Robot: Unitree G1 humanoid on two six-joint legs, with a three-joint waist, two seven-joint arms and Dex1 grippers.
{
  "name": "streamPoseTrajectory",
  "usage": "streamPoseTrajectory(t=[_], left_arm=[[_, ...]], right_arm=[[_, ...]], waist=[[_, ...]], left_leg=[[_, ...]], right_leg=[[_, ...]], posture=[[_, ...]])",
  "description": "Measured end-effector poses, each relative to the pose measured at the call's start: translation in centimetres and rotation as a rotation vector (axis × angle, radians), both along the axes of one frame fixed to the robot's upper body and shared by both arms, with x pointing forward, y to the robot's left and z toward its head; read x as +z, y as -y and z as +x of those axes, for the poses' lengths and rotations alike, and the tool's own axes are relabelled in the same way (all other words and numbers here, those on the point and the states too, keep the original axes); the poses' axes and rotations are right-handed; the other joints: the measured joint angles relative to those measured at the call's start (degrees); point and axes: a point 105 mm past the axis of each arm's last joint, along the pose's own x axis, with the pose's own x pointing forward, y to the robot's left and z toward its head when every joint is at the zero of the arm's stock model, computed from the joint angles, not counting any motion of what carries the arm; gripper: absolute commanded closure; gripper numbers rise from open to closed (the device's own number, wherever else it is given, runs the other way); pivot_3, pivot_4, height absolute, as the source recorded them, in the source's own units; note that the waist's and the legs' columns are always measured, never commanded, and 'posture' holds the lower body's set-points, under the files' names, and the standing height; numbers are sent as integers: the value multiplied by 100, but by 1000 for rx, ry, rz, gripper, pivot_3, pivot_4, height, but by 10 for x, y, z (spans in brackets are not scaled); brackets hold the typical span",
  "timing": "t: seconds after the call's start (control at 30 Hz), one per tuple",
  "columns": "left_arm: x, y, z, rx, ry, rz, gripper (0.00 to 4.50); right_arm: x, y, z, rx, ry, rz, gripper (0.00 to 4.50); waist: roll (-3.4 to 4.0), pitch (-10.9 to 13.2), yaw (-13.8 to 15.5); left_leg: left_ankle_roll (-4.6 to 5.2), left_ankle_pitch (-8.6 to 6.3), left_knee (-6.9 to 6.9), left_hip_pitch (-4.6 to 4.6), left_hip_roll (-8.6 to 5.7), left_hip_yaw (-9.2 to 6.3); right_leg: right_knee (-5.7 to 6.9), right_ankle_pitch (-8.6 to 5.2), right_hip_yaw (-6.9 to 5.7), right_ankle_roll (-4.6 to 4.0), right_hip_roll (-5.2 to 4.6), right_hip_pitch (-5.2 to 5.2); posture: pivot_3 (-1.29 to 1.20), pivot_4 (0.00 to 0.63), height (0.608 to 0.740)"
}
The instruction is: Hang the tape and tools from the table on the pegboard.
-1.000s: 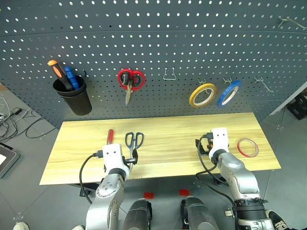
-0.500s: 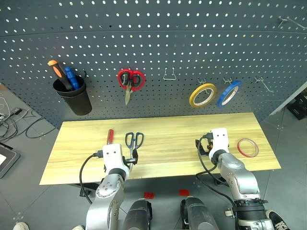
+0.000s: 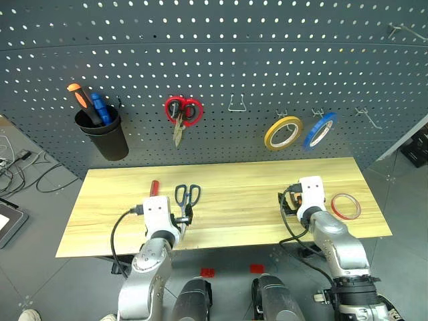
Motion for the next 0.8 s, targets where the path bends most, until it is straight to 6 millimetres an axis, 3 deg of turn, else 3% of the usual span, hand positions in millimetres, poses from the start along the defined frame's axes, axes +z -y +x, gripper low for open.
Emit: streamPoseTrajectory(t=[0.1,0.2,0.4,0.6,0.8], left_arm=[[24,9,19,-136,73,15,20],[42,31,35,-346,113,8,20],[69,104,44,-830,167,-49,20],[81,156,48,-1140,177,-85,20],[82,190,51,-1324,169,-89,20]], right_arm=[[9,21,2,2,-18,-57,0],[21,44,3,4,-37,-111,0],[36,78,3,-4,-90,-178,0],[33,90,-3,-47,-171,-139,0],[33,91,4,-49,-197,-108,0]], waist=[[7,38,-14],[5,162,-42],[1,430,-105],[-5,736,-240],[-18,981,-338]], left_leg=[[0,0,2,0,-4,4],[1,1,6,-1,-3,5],[2,1,9,-3,1,5],[2,2,19,-6,2,9],[0,5,21,-6,1,18]], right_leg=[[-3,0,4,1,5,2],[0,3,5,3,4,2],[11,3,7,3,-9,-2],[33,3,11,3,-14,-10],[46,2,3,6,-13,-20]], posture=[[-157,307,740],[-170,334,740],[-217,399,740],[-245,450,740],[-262,486,740]])
